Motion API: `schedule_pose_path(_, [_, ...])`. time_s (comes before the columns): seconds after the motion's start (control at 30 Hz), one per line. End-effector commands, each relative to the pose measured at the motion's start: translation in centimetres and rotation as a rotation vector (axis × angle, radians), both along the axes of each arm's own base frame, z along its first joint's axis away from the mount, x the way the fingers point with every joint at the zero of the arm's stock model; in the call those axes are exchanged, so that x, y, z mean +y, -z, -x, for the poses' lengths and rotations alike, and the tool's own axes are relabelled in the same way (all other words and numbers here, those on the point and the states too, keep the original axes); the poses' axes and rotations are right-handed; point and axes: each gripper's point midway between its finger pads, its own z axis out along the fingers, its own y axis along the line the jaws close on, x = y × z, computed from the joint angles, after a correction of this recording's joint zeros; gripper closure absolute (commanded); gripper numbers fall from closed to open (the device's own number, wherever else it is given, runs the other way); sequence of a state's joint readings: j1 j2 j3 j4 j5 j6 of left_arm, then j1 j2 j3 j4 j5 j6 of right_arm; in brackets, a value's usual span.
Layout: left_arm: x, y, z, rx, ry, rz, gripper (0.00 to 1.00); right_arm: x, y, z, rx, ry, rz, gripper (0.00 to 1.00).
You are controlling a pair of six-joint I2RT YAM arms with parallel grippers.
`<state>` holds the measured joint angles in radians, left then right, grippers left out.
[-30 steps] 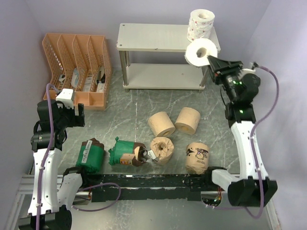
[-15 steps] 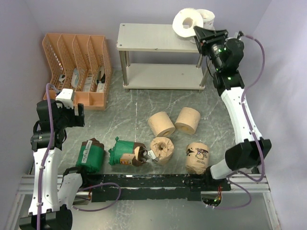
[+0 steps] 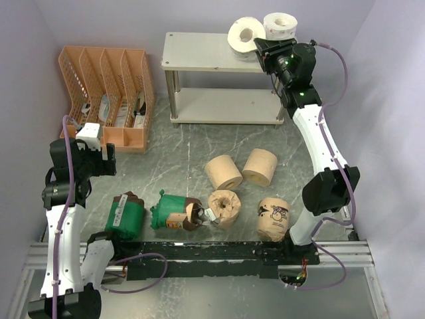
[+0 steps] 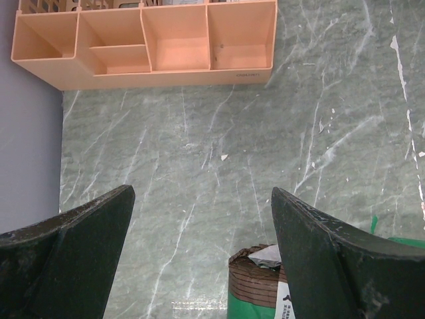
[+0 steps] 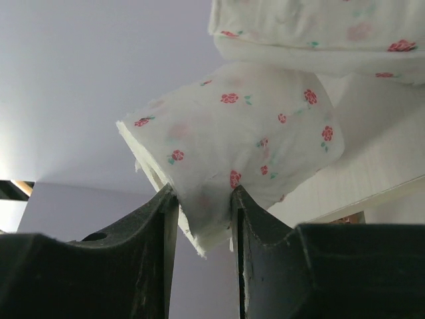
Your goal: Place and organize the paper towels onto the shelf
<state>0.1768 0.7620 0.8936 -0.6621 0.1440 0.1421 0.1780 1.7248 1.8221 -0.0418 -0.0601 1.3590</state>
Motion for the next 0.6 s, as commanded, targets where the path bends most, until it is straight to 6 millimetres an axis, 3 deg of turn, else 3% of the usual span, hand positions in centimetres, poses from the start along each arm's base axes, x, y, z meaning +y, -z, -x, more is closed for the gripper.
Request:
schedule_pose_path(0.0, [-0.2, -1.0, -0.3, -0.027, 0.018, 0.004, 0.05, -0.4, -4.3, 0.6, -0.112, 0.023, -0.011, 0.91])
schedule_pose_path(0.13, [-0.2, -0.8, -0.4, -0.018, 0.022, 0.007, 0.05, -0.1, -4.8, -0.1, -0.124, 0.016, 0.01, 0.69])
schedule_pose_path(0.3, [-0.1, -0.7, -0.5, -0.013, 0.019, 0.006, 0.05, 0.1, -5.4, -0.6, -0.138, 0.01, 0.025, 0.52])
schedule_pose_path(0.57, [0.0, -0.7, -0.5, -0.012, 0.014, 0.005, 0.05, 0.3, -5.3, -1.1, -0.129, 0.002, 0.03, 0.49])
